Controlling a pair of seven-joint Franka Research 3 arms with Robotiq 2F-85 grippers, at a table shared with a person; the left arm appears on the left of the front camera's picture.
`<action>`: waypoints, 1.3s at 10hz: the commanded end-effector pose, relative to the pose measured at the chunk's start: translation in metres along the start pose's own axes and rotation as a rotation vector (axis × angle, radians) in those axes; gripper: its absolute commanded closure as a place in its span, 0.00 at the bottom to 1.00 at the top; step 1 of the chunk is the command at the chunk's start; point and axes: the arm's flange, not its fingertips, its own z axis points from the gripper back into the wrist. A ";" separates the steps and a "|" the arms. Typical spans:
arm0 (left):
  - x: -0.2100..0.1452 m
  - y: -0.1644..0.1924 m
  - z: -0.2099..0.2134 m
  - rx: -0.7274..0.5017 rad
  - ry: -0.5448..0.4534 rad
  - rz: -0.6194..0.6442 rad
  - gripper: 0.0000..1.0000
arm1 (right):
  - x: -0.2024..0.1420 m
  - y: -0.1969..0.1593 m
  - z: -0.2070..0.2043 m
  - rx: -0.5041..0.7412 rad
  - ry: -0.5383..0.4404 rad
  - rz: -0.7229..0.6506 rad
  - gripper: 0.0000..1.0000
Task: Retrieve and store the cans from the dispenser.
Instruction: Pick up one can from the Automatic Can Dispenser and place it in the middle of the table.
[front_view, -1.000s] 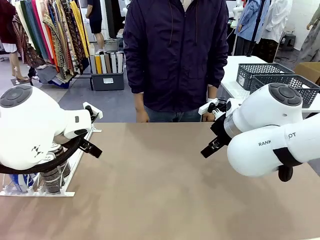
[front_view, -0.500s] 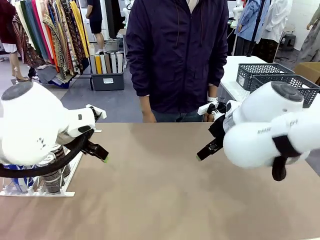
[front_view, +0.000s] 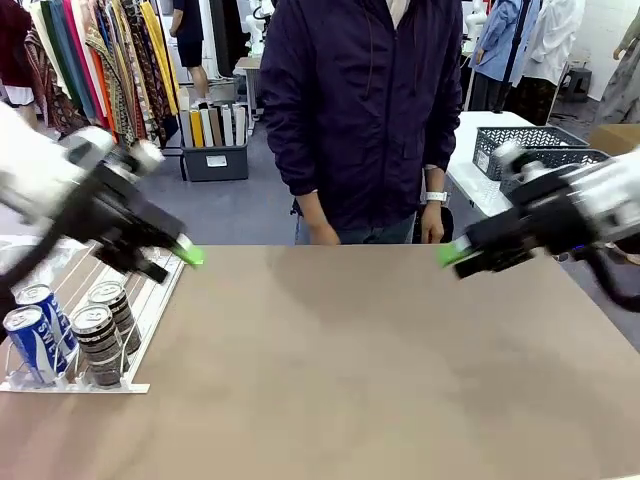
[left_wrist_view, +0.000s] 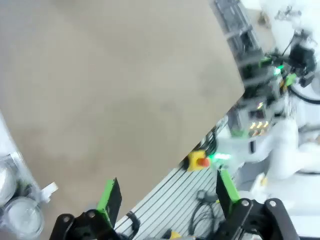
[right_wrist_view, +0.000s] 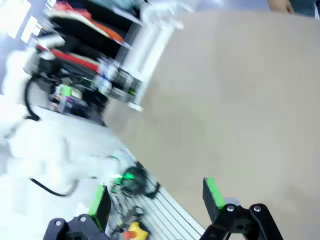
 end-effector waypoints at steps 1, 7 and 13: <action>-0.055 0.049 0.100 -0.048 -0.347 0.122 0.00 | -0.075 -0.037 0.075 0.062 -0.247 -0.094 0.00; -0.237 0.201 0.214 -0.127 -0.949 0.652 0.00 | -0.183 -0.117 0.171 0.123 -0.711 -0.425 0.00; -0.241 0.211 0.272 -0.095 -0.911 0.685 0.00 | -0.162 -0.141 0.245 0.103 -0.683 -0.459 0.00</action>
